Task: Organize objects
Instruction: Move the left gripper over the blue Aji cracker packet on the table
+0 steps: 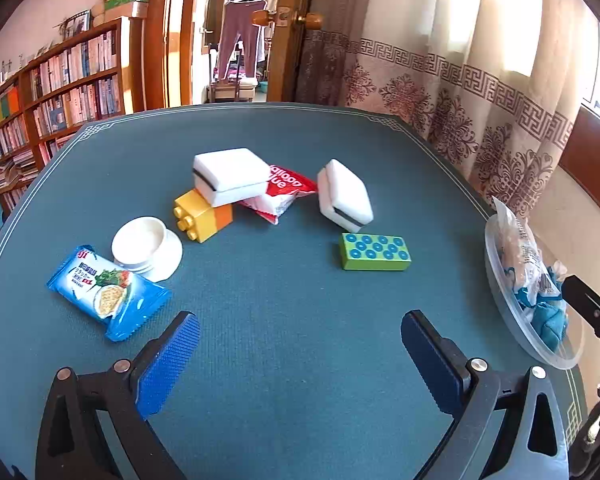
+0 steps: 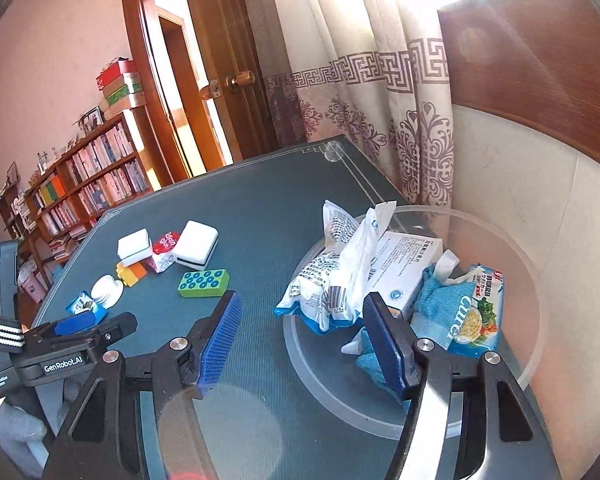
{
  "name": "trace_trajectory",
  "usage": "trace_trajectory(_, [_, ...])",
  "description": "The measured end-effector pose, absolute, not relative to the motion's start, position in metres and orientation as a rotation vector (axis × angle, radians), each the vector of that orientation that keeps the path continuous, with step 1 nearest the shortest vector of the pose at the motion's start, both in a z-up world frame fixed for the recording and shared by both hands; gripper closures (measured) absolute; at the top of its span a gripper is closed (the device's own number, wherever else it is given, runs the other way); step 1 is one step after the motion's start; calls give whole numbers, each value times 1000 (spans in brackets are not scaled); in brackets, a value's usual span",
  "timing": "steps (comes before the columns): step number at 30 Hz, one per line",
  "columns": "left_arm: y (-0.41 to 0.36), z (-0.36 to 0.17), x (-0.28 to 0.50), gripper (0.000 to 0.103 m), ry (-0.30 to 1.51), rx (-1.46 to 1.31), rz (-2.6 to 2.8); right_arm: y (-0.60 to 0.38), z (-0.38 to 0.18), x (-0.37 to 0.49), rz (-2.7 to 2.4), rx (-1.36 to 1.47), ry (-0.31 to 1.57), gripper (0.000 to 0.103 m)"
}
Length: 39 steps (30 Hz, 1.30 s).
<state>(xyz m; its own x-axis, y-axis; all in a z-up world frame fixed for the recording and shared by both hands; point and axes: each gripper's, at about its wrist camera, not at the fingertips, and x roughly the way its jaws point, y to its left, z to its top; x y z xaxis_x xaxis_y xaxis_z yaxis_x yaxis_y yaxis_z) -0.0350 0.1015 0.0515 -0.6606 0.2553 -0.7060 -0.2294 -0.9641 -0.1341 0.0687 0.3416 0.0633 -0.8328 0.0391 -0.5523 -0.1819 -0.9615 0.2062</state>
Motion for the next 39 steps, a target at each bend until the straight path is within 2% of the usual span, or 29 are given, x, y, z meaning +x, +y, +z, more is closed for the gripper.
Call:
trace_trajectory(10, [39, 51, -52, 0, -141, -1182, 2818, 306, 63, 54, 2941, -887, 319, 38])
trace_trajectory(15, [9, 46, -66, 0, -242, -1230, 2888, 283, 60, 44, 2988, -925, 291, 38])
trace_trajectory(31, [-23, 23, -96, 0, -339, -1398, 2920, 241, 31, 20, 3035, -1095, 245, 38])
trace_trajectory(39, [-37, 26, -82, 0, -194, -1413, 2959, 240, 26, 16, 3026, -1129, 257, 38])
